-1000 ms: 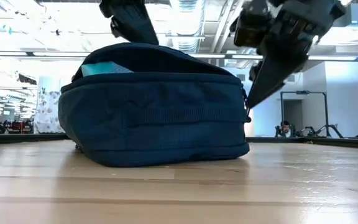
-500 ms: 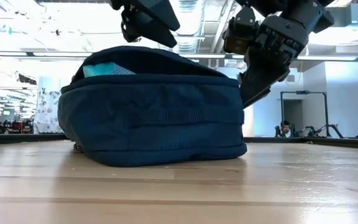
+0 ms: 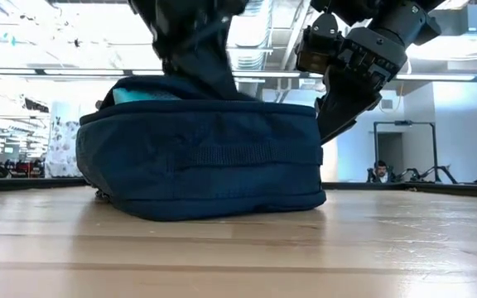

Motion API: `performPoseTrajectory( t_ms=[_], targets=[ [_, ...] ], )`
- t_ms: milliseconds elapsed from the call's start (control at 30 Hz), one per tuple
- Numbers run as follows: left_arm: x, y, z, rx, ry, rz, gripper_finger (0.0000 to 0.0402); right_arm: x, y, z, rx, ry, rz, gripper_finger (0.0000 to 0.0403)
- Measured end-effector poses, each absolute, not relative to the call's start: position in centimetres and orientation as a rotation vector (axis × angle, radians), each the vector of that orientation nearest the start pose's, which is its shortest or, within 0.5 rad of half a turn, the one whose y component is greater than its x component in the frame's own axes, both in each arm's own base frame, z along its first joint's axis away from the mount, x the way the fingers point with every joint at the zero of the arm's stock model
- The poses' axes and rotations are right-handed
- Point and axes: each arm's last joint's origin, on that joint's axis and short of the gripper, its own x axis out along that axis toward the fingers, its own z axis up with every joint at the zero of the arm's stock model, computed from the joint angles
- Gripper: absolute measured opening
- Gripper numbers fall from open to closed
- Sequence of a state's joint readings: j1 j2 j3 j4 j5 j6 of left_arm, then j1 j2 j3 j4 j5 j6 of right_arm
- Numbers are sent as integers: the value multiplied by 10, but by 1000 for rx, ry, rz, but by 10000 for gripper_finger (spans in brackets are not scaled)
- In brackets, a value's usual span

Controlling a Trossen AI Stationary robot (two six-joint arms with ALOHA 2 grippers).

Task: Unpack backpack
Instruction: Open the backpack

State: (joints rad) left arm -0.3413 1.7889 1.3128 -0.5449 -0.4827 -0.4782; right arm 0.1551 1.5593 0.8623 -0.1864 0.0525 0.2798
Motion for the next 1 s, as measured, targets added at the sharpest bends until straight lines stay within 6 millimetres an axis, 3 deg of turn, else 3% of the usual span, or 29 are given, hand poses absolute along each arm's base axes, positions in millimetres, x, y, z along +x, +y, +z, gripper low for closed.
performPoseTrajectory(
  t_ms=[167, 233, 433, 633, 833, 1000],
  targets=[
    [354, -108, 223, -32, 883, 359, 19, 301, 46, 182, 169, 884, -27, 179],
    [353, -107, 226, -38, 877, 354, 7, 301, 46, 182, 162, 884, -24, 179],
    [350, -113, 231, -42, 862, 333, 0, 302, 44, 187, 130, 869, -10, 141],
    [347, -120, 233, -18, 865, 291, 0, 304, 41, 194, 71, 893, 9, 14],
    [343, -133, 237, 17, 840, 233, 0, 303, 31, 204, 15, 969, 8, 2],
    [339, -140, 242, 41, 819, 203, 0, 306, 2, 206, -6, 964, -41, 0]
  ],
)
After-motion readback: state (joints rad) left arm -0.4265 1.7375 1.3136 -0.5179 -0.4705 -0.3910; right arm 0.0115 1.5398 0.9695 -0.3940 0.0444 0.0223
